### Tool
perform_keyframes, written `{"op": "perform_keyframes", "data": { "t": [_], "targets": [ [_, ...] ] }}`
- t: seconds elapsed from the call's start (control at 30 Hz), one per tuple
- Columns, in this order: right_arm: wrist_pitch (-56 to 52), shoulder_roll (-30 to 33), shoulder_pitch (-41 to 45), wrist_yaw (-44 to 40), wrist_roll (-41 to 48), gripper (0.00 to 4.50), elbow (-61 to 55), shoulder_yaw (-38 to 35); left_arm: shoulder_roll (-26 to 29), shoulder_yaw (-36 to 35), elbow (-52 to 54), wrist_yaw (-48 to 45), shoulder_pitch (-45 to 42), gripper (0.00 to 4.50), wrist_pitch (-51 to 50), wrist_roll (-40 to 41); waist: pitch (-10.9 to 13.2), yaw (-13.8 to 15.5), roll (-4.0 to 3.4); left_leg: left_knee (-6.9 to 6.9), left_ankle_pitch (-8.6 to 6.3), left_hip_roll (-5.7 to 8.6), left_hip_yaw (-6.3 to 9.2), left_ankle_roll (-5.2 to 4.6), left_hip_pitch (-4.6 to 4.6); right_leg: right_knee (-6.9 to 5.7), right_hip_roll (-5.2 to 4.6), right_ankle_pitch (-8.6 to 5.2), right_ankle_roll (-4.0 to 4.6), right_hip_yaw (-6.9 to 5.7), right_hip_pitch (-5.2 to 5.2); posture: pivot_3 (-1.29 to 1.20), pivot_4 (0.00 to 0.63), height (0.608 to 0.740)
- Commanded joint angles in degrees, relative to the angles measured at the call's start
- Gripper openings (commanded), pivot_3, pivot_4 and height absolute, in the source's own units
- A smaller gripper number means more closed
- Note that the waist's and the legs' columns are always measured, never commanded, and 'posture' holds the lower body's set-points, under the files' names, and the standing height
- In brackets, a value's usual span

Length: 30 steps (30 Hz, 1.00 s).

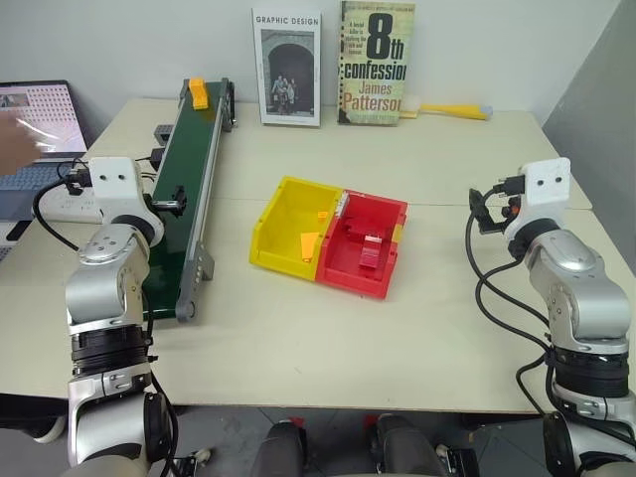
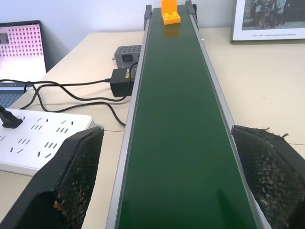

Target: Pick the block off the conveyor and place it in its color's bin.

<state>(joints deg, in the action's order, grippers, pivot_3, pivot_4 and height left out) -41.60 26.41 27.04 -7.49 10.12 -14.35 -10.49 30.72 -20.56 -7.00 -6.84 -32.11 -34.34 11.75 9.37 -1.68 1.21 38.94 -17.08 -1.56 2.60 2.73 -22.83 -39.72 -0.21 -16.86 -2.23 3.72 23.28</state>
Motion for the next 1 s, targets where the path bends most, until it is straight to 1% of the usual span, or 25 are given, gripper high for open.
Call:
{"op": "perform_keyframes", "data": {
  "t": [0.03,0.17,0.37,0.7,0.8,0.9,1.0],
  "targets": [
    [0.99,0.95,1.05,-0.14,-0.62,4.5,-1.55,-1.54,0.26,-0.79,3.49,0.37,0.0,4.48,0.87,0.17,0.0,0.0,0.0,0.0,0.0,0.0,0.0,0.0,0.0,0.0,0.0,0.0,0.0,0.0,0.0,0.0,0.15,0.74],
    [0.86,0.95,0.97,-0.08,-0.63,4.5,-1.77,-1.45,-0.31,-0.71,5.3,0.55,0.53,4.48,1.65,0.14,0.0,0.01,0.0,0.0,0.01,0.0,0.0,0.01,-0.01,0.0,-0.01,0.0,0.0,0.0,0.0,0.0,0.15,0.74],
    [0.97,1.26,1.49,-0.56,-0.59,4.5,-1.37,-1.17,-1.24,-2.48,6.82,2.22,0.74,4.48,4.41,0.39,0.0,0.01,0.0,0.0,0.0,-0.02,0.0,0.0,0.0,-0.01,-0.01,0.0,0.0,0.01,0.0,0.0,0.15,0.74],
    [1.76,1.62,2.57,-2.22,-0.6,4.5,-0.22,-0.23,-2.38,-2.6,6.55,4.16,1.03,4.48,4.27,0.71,0.0,0.01,0.0,0.0,-0.01,-0.01,0.0,-0.02,0.0,0.0,0.0,0.0,0.0,0.0,0.0,0.0,0.15,0.74],
    [3.45,3.32,4.03,-6.2,0.28,4.5,1.29,0.8,-3.16,-2.57,6.7,4.75,1.44,4.48,3.94,0.91,0.0,0.0,0.0,0.0,-0.01,0.0,-0.01,-0.02,0.0,0.01,-0.01,0.0,0.0,0.01,0.0,0.0,0.15,0.74],
    [4.04,4.75,7.44,-16.28,6.11,4.5,1.58,2.18,-3.78,-2.45,5.77,5.15,1.12,4.48,4.05,0.97,0.0,-0.01,0.0,0.0,-0.03,0.02,-0.03,-0.05,0.01,0.01,0.0,0.0,0.0,0.02,0.0,0.0,0.15,0.74],
    [1.49,6.36,11.68,-27.06,13.52,4.5,0.53,3.57,-3.89,-1.93,4.39,5.39,0.26,4.48,4.23,0.62,0.0,-0.2,-0.01,0.0,-0.04,-0.01,-0.01,-0.07,0.05,-0.02,0.06,0.0,0.0,0.0,0.0,0.0,0.15,0.74]
  ]
}}
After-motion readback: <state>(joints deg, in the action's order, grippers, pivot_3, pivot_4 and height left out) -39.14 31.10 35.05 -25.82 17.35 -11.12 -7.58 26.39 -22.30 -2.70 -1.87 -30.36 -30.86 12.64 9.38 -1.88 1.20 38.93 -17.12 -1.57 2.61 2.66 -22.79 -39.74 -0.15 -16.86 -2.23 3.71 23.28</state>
